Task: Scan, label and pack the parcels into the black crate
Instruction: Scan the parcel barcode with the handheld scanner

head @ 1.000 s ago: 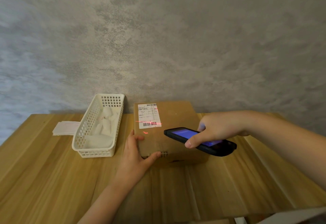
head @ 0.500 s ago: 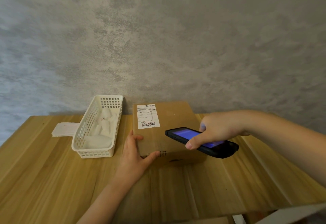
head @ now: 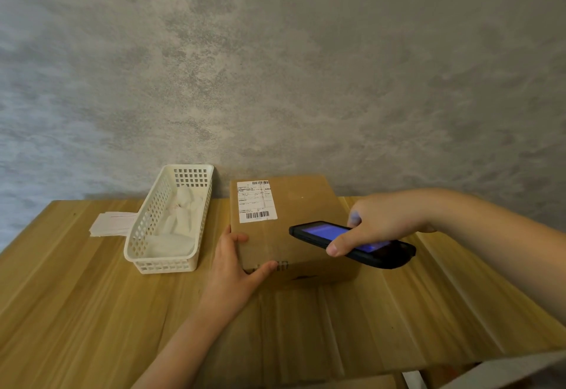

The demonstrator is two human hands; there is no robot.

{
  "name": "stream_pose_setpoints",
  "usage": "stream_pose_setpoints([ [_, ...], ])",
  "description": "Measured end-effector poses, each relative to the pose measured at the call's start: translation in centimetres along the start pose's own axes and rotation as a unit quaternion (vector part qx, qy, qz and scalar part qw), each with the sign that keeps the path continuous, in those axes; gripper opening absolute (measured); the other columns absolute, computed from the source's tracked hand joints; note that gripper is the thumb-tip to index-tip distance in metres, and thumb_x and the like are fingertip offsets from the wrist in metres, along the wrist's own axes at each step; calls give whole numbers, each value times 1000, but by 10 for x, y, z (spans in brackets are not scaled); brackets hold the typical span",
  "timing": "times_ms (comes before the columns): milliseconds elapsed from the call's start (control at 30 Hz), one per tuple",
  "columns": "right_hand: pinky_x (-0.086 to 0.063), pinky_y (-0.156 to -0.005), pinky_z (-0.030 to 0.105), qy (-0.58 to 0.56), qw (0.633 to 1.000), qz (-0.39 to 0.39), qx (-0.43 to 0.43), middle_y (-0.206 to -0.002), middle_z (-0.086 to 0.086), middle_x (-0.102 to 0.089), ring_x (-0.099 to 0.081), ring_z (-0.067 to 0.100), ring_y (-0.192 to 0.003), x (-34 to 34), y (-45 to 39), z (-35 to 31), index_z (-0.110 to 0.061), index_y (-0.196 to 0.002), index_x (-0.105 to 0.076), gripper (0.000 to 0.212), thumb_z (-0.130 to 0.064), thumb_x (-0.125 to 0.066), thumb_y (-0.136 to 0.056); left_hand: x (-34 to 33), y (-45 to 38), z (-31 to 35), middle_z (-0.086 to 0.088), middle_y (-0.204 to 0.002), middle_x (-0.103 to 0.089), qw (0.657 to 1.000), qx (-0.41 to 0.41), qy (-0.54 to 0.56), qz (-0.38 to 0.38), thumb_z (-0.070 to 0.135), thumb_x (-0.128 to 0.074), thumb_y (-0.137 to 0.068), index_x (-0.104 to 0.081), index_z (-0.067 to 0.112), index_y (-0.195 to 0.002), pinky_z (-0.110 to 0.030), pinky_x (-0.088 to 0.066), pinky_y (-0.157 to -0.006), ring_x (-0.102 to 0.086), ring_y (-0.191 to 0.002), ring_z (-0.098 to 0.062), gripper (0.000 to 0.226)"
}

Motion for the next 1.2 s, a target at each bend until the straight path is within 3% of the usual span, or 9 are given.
stream_pose_setpoints([
  [200, -27, -50, 27, -10, 985, 142, -96, -58, -2, -44, -42, 16, -51, -1, -31, 43, -14, -67, -49, 67, -80, -60, -69, 4, 1, 3, 3, -160, -15, 998, -13, -53, -13, 69, -63, -69, -37, 33, -127, -30, -28, -114, -14, -147, -9, 73],
  [267, -28, -49, 26, -66, 969, 201, -129, -61, -1, -46, -44, 15, -52, -10, -50, 65, -16, -65, -47, 62, -76, -63, -71, 4, 1, 4, 6, -161, -13, 998, -21, -64, -13, 71, -60, -68, -37, 34, -127, -21, -32, -109, -14, -147, -8, 74],
  [367, -34, -51, 28, -136, 939, 269, -164, -73, 1, -57, -53, 15, -62, -30, -77, 95, -18, -71, -55, 51, -67, -68, -72, 4, 2, 6, 9, -161, -10, 997, -19, -69, -22, 58, -64, -80, -38, 35, -129, 5, -30, -83, -15, -142, -2, 60],
  [500, -35, -51, 28, -151, 921, 281, -225, -85, 3, -58, -57, 19, -70, -61, -104, 118, -15, -85, -57, 49, -62, -65, -76, 5, 4, 6, 13, -161, -7, 997, -16, -67, -33, 52, -57, -89, -38, 36, -132, 0, -36, -77, -22, -143, -5, 49],
  [633, -35, -47, 26, -156, 921, 242, -264, -80, 4, -62, -56, 19, -62, -83, -120, 123, -14, -78, -57, 36, -49, -63, -75, 7, 4, 6, 14, -160, -11, 997, -26, -64, -23, 55, -58, -86, -40, 39, -130, -16, -43, -98, -23, -144, -7, 49],
  [733, -34, -46, 27, -121, 931, 216, -269, -83, 4, -60, -56, 17, -64, -89, -127, 125, -13, -87, -61, 35, -42, -69, -70, 9, 3, 6, 11, -159, -18, 996, -43, -80, -11, 55, -59, -85, -45, 36, -128, -11, -28, -103, -22, -143, -6, 49],
  [933, -42, -70, 32, -110, 920, 258, -276, -129, 16, -48, -54, 29, -99, -86, -128, 122, -4, -129, -46, 69, -54, -61, -84, 17, 1, 7, 13, -154, -27, 990, -65, -120, -25, 72, -38, -82, -47, 34, -130, -19, -21, -108, -25, -138, -1, 62],
  [1033, -41, -85, 38, -114, 911, 335, -213, -137, 21, -45, -47, 37, -120, -64, -120, 102, -1, -136, -41, 77, -58, -57, -87, 29, -4, 14, 14, -150, -33, 985, -98, -141, -11, 67, -38, -87, -47, 33, -132, -25, -25, -111, -28, -138, -2, 56],
  [1200, -34, -110, 41, -78, 904, 412, -81, -152, 9, -35, -35, 28, -139, -30, -106, 22, -14, -150, -29, 69, -53, -45, -96, 77, -22, 8, 13, -145, -42, 983, -83, -158, 50, 45, -53, -91, -53, 31, -127, -28, -29, -110, -29, -135, 0, 38],
])
Point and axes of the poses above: each hand's wrist, its own y-axis away from the middle knuckle, its own x-axis out of the back of the hand, z = x × y, the point moved 2 cm from there along -y, towards the middle knuckle
